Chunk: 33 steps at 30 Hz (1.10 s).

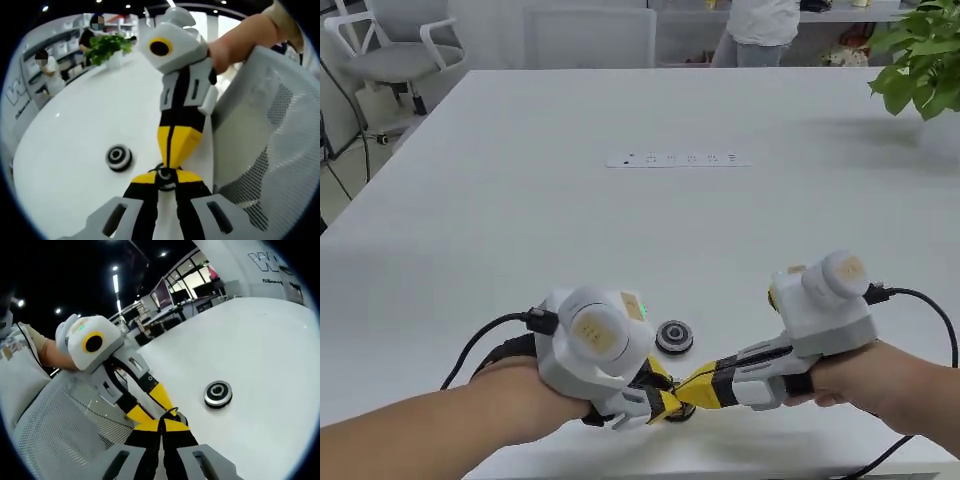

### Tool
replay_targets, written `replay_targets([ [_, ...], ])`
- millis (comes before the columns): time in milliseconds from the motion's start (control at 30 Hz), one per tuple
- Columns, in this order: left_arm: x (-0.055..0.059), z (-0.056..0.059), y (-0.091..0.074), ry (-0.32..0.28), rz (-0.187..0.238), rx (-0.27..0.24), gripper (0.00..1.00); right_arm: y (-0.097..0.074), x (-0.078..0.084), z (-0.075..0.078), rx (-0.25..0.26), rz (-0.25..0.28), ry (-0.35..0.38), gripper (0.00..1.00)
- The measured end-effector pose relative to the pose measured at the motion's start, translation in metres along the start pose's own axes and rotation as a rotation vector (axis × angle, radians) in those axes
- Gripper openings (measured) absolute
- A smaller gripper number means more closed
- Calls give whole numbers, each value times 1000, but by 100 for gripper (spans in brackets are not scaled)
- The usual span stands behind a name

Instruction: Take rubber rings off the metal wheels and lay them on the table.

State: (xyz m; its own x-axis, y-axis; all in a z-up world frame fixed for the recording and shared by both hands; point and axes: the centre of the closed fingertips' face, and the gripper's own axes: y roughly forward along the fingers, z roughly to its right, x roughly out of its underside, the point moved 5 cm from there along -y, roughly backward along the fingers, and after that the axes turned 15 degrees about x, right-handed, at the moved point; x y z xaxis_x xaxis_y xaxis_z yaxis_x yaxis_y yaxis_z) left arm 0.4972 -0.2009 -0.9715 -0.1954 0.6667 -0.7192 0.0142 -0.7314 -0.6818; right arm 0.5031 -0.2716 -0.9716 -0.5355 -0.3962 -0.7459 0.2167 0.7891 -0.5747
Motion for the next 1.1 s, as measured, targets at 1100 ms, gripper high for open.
replay_targets([
  [1100,-9,5,-25,16,25,28,25,-8,-12,5,22,25,26,0],
])
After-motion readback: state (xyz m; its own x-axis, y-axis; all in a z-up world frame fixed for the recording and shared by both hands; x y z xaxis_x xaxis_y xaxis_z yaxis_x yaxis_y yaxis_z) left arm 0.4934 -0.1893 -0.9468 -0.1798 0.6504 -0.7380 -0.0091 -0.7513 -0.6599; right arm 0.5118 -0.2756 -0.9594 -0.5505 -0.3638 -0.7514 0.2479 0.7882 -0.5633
